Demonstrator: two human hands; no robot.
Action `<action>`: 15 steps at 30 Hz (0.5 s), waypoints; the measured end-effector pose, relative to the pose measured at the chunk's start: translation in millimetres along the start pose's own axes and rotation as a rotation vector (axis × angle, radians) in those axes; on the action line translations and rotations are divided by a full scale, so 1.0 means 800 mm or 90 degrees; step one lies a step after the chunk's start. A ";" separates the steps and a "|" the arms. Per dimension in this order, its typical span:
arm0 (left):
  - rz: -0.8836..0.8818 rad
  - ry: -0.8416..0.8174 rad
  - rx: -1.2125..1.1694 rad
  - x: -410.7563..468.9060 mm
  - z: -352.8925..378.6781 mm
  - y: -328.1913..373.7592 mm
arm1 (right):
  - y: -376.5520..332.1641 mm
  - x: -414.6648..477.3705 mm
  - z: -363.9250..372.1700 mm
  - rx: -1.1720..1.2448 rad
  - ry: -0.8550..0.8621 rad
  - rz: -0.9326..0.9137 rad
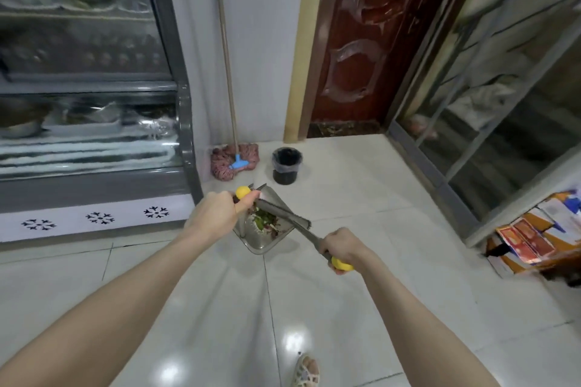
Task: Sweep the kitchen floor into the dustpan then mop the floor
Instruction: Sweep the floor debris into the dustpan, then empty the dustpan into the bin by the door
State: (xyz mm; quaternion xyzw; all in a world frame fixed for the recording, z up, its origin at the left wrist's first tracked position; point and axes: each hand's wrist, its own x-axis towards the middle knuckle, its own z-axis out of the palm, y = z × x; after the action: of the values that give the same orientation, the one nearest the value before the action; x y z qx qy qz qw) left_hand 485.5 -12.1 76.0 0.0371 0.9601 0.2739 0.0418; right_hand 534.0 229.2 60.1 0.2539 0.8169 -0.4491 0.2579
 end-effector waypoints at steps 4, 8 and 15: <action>-0.040 0.042 -0.005 0.073 0.001 0.044 | -0.028 0.054 -0.084 -0.007 -0.026 -0.034; -0.064 0.042 0.017 0.137 0.002 0.079 | -0.057 0.108 -0.152 -0.024 -0.042 -0.064; -0.030 0.019 0.129 0.257 -0.003 0.135 | -0.118 0.230 -0.221 -0.012 -0.069 -0.107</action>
State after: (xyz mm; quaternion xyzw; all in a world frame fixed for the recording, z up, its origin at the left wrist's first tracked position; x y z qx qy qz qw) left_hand 286.0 97.2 122.9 0.0149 0.9839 0.1753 0.0302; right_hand 303.3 371.3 79.6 0.1575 0.8243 -0.4748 0.2653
